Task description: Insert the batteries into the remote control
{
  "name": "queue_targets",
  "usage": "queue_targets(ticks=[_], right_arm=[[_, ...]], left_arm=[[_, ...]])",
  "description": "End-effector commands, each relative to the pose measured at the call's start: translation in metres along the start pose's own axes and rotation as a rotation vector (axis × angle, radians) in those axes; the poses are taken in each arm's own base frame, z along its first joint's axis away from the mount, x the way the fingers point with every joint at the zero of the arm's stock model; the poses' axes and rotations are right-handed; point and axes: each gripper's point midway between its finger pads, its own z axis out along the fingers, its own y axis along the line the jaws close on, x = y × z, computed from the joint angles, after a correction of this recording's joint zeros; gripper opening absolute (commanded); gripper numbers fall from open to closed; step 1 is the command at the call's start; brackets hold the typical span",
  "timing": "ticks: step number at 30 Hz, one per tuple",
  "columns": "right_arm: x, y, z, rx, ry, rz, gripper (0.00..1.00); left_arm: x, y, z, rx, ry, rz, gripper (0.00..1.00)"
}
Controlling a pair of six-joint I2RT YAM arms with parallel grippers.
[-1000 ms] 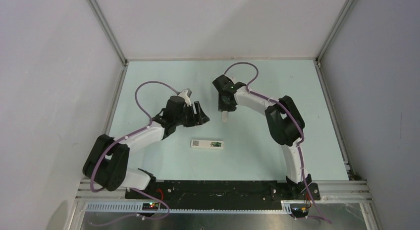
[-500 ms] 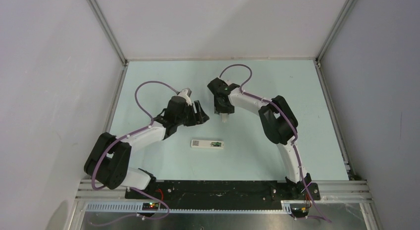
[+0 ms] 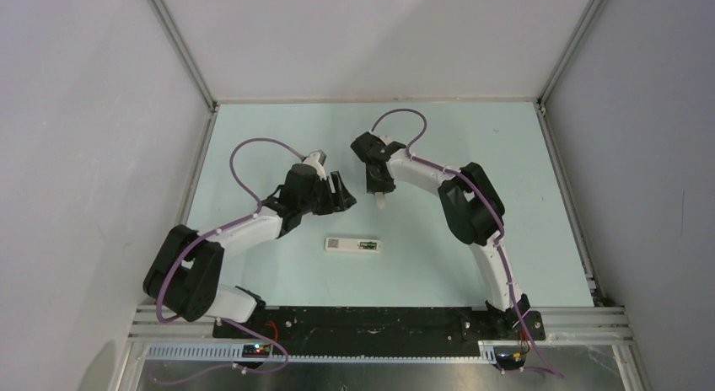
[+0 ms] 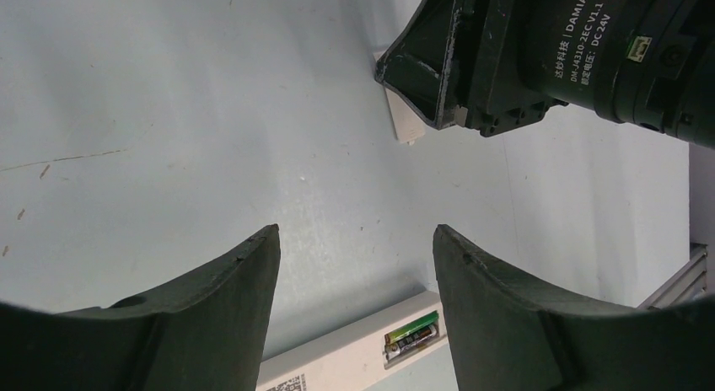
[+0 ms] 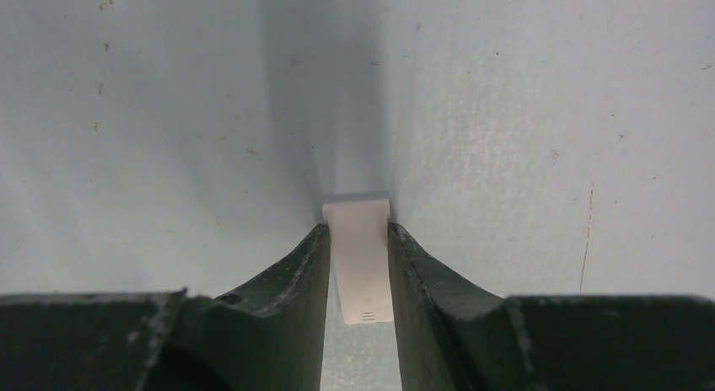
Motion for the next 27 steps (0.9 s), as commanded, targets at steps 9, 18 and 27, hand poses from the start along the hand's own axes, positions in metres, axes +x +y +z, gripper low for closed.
queue_targets(ticks=[9,18,27], right_arm=[[-0.027,-0.005,-0.032,-0.048,-0.038,0.077,0.36],[-0.036,-0.004,-0.054,-0.137,-0.037,0.154,0.36],[-0.024,-0.004,-0.05,-0.165,0.011,0.189,0.36]], left_arm=[[-0.003,-0.019,0.008,0.077,-0.014,0.019,0.71],[0.002,-0.038,0.019,0.129,-0.013,0.033,0.7],[-0.004,-0.048,0.036,0.149,-0.047,0.024,0.69]])
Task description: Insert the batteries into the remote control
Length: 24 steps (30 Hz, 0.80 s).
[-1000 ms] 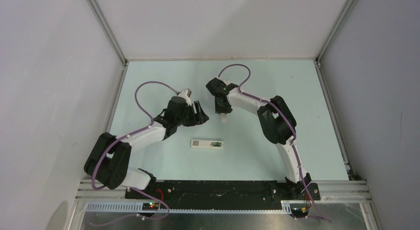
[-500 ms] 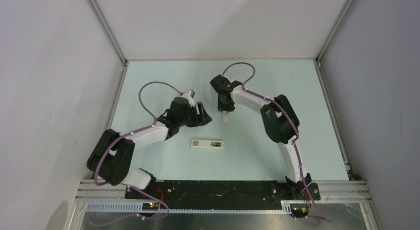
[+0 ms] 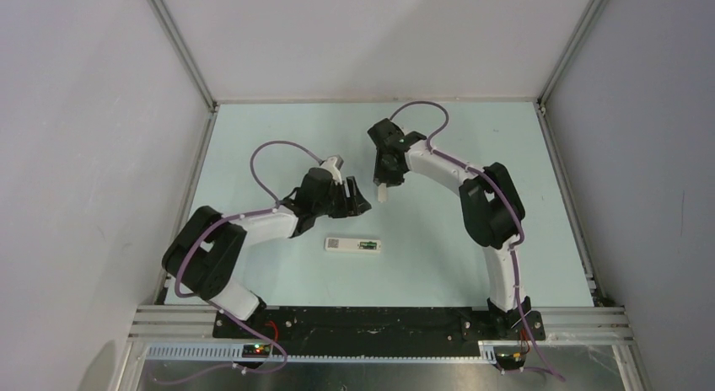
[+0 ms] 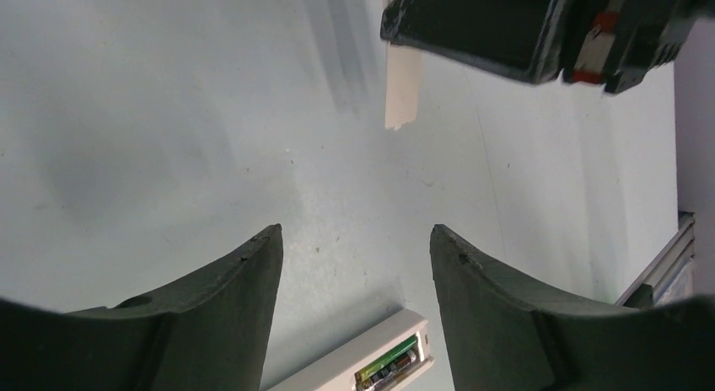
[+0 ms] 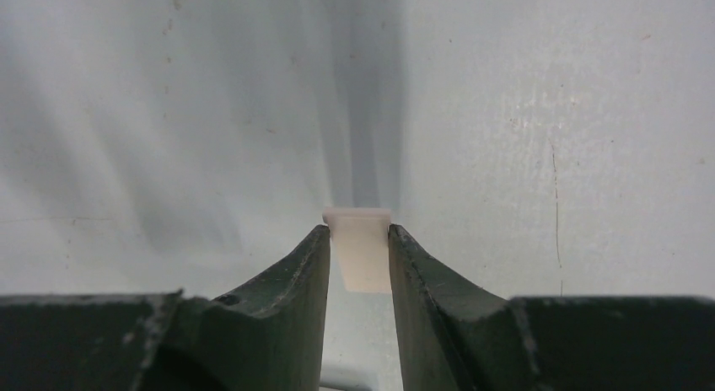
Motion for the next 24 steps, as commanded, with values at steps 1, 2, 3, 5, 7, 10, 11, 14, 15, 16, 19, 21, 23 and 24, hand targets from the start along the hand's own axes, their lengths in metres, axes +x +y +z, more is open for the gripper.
queue_targets(ticks=[1,2,3,5,7,10,11,14,15,16,19,21,23,24], right_arm=[[0.001,0.005,-0.012,-0.047,0.008,0.043,0.36],[0.002,0.006,-0.012,-0.054,0.011,0.05,0.36],[0.005,0.006,-0.012,-0.063,0.025,0.054,0.36],[0.009,0.008,-0.012,-0.088,0.05,0.073,0.36],[0.012,0.011,-0.013,-0.124,0.077,0.098,0.35],[0.013,0.015,-0.016,-0.162,0.096,0.131,0.36],[0.014,0.016,-0.017,-0.174,0.106,0.137,0.35],[0.015,0.019,-0.021,-0.202,0.123,0.156,0.35],[0.015,0.02,-0.02,-0.21,0.128,0.167,0.35],[0.018,0.021,-0.021,-0.223,0.141,0.173,0.35],[0.019,0.024,-0.023,-0.256,0.16,0.201,0.35],[0.021,0.026,-0.025,-0.275,0.17,0.21,0.35],[0.022,0.028,-0.026,-0.291,0.18,0.224,0.35],[0.024,0.029,-0.026,-0.301,0.192,0.229,0.35]], left_arm=[[-0.034,-0.026,0.006,0.074,-0.115,0.011,0.68],[-0.035,-0.028,0.007,0.082,-0.116,0.012,0.68],[-0.037,-0.031,0.008,0.097,-0.129,0.016,0.68],[-0.037,-0.033,0.011,0.11,-0.136,0.02,0.68],[-0.036,-0.035,0.015,0.12,-0.134,0.022,0.68],[-0.033,-0.033,0.019,0.115,-0.132,0.022,0.68],[-0.031,-0.031,0.021,0.108,-0.129,0.019,0.68],[-0.027,-0.028,0.026,0.099,-0.12,0.018,0.68],[-0.026,-0.028,0.027,0.1,-0.118,0.019,0.68],[-0.026,-0.028,0.027,0.102,-0.12,0.019,0.68],[-0.023,-0.027,0.03,0.101,-0.11,0.016,0.67],[-0.023,-0.028,0.032,0.11,-0.106,0.012,0.65],[-0.023,-0.031,0.033,0.121,-0.102,0.008,0.62],[-0.023,-0.032,0.033,0.128,-0.101,0.005,0.59]])
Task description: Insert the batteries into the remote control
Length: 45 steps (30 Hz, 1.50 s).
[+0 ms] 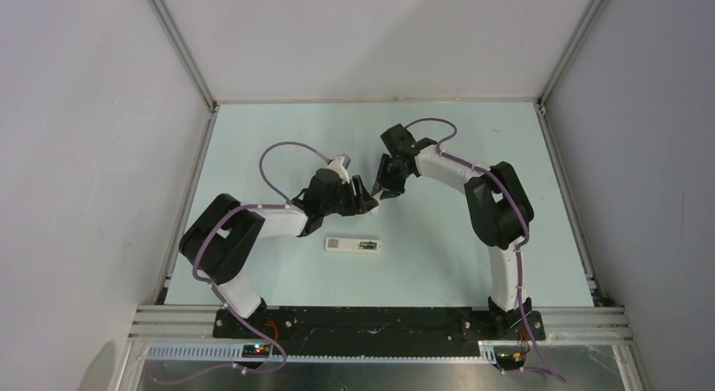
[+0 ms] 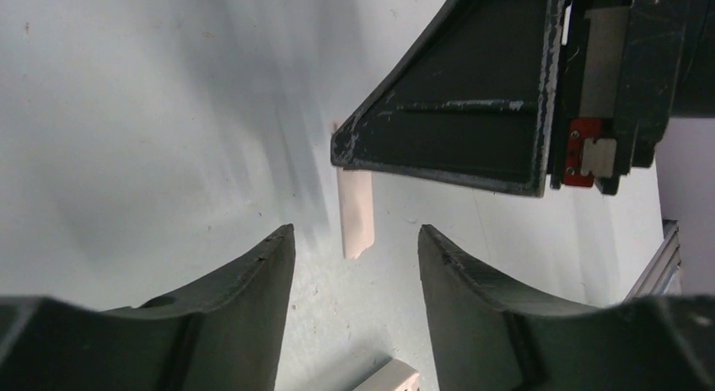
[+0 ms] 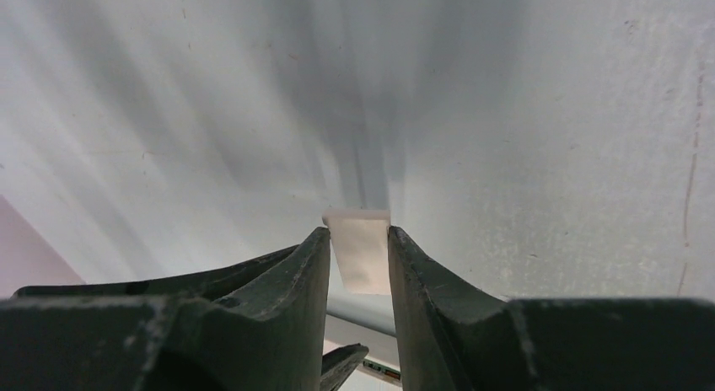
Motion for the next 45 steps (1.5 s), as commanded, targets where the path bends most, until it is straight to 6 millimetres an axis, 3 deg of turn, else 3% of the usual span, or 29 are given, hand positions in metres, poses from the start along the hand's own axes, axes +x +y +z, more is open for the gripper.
queue_targets(ticks=[1,10,19,31,38,40,45], right_arm=[[-0.004,0.026,-0.024,-0.124,-0.004,0.035,0.35],[-0.002,0.024,-0.017,-0.191,0.045,0.103,0.35],[-0.002,0.018,-0.015,-0.209,0.063,0.136,0.35],[-0.003,0.022,-0.015,-0.249,0.086,0.164,0.35],[-0.001,0.021,-0.013,-0.247,0.091,0.164,0.35],[-0.001,0.022,-0.016,-0.26,0.087,0.156,0.4],[-0.004,0.023,-0.031,-0.298,0.033,0.092,0.68]], left_arm=[[-0.021,-0.022,0.007,0.066,-0.055,0.002,0.58],[-0.017,-0.02,0.013,0.062,-0.041,-0.013,0.53],[-0.008,-0.018,0.014,0.07,-0.012,-0.019,0.35],[-0.001,-0.014,0.02,0.066,0.016,-0.027,0.33],[-0.001,-0.018,0.02,0.08,0.022,-0.03,0.09],[-0.002,-0.02,0.02,0.089,0.024,-0.028,0.02],[0.001,-0.026,0.012,0.123,0.051,-0.012,0.0]])
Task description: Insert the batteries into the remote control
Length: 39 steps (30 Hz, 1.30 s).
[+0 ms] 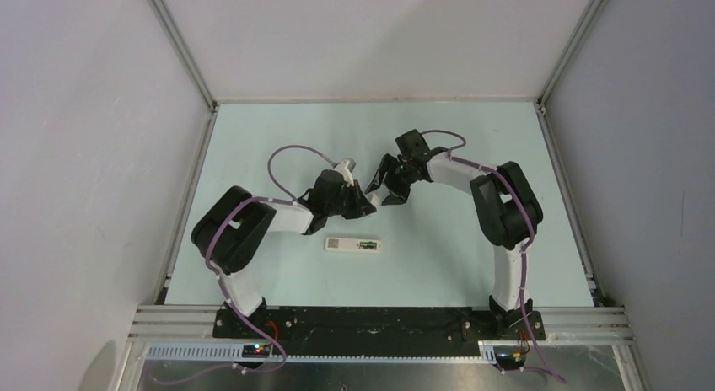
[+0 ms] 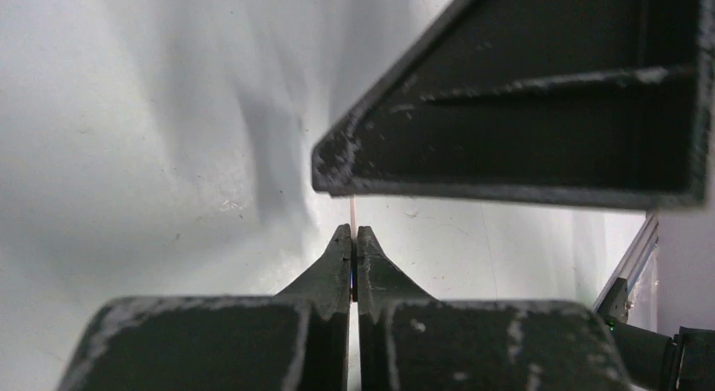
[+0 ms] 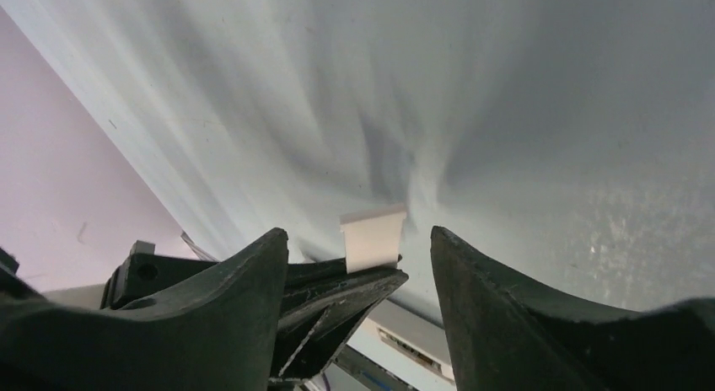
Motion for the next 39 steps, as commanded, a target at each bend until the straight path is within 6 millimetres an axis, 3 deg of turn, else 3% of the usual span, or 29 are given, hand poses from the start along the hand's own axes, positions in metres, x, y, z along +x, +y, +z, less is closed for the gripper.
queue_targets(ticks=[1,4,7,12,16,20,26,30,34,39], right_arm=[[-0.004,0.025,-0.039,-0.095,-0.069,-0.119,0.71],[0.001,0.019,-0.058,-0.109,-0.07,-0.19,0.76],[0.009,0.023,-0.086,-0.18,-0.087,-0.301,0.75],[0.052,0.018,-0.121,-0.32,-0.039,-0.499,0.7],[0.081,0.01,-0.141,-0.406,-0.036,-0.643,0.69],[0.107,0.014,-0.158,-0.514,-0.005,-0.761,0.71],[0.139,0.028,-0.167,-0.629,0.062,-0.882,0.69],[0.154,0.035,-0.164,-0.667,0.104,-0.915,0.61],[0.165,0.026,-0.158,-0.651,0.166,-0.909,0.54],[0.171,0.018,-0.161,-0.64,0.183,-0.93,0.56]], left_arm=[[-0.013,-0.029,-0.009,0.106,-0.002,0.05,0.0],[0.002,-0.04,-0.023,0.187,0.089,0.056,0.0],[0.014,-0.056,-0.042,0.294,0.169,0.071,0.0],[0.039,-0.073,-0.077,0.384,0.353,0.107,0.0],[0.05,-0.082,-0.106,0.406,0.473,0.175,0.0],[0.055,-0.1,-0.136,0.504,0.556,0.217,0.04],[0.065,-0.127,-0.158,0.657,0.618,0.263,0.07],[0.067,-0.133,-0.163,0.685,0.624,0.286,0.06],[0.063,-0.138,-0.167,0.693,0.601,0.311,0.05],[0.062,-0.139,-0.169,0.696,0.589,0.324,0.04]])
